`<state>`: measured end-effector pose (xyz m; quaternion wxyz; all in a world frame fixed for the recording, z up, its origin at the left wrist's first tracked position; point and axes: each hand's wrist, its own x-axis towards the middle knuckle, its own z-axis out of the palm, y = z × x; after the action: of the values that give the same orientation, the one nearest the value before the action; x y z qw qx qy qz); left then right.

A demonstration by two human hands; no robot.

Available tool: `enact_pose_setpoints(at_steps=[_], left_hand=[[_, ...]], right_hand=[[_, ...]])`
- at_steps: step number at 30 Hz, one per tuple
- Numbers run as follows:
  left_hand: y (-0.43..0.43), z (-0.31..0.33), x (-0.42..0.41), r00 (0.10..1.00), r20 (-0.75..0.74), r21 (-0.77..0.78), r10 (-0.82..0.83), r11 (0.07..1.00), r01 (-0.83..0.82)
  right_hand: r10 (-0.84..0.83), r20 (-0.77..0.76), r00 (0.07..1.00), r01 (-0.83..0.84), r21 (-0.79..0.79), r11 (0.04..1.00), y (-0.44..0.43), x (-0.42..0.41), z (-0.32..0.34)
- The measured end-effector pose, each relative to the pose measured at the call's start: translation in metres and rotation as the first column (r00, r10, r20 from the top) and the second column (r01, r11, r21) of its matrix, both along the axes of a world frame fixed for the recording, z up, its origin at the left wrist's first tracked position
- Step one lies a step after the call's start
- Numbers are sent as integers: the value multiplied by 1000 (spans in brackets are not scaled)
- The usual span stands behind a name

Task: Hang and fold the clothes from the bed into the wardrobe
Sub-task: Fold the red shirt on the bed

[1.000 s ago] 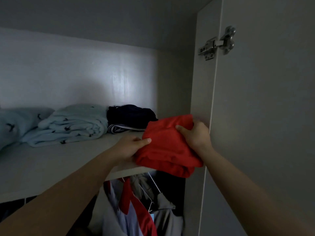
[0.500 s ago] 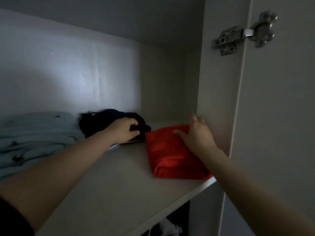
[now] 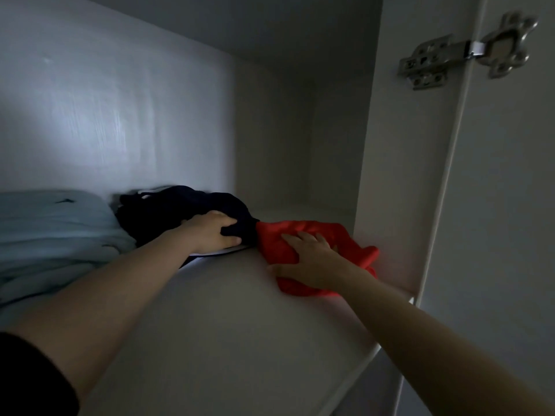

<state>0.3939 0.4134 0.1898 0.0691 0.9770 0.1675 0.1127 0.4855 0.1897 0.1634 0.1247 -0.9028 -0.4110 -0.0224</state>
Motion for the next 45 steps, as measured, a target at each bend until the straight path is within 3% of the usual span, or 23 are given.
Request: enact_pose_setpoints(at_steps=[9,17,22,28,32,34,38,45], left_hand=[[9,-3,-10,996,-87,-10,-34,999,33],[3,-4,-7,994,-107,42,-5,999,9],[13,-10,3,987,-138,130,83,989,-65],[24,-13,12,986,-126,144,111,985,-92],[23,-14,16,984,-146,130,103,988,-84],[21,-13,12,992,-103,89,79,994,-70],[11,-9,-4,984,181,-54,-5,998,15],[-39,-3,-39,933,358,-32,-13,999,26]], right_hand=[[-32,24,999,32,12,999,47,53,-4],[101,-5,995,-101,43,994,70,110,-6],[206,5,978,-204,161,966,104,132,-5],[216,108,970,-240,338,910,122,145,-6],[216,34,976,-207,454,867,113,138,-10],[220,3,975,-195,480,856,103,130,-9],[196,3,981,-169,517,839,72,109,-3],[205,-25,978,-150,600,786,10,47,0]])
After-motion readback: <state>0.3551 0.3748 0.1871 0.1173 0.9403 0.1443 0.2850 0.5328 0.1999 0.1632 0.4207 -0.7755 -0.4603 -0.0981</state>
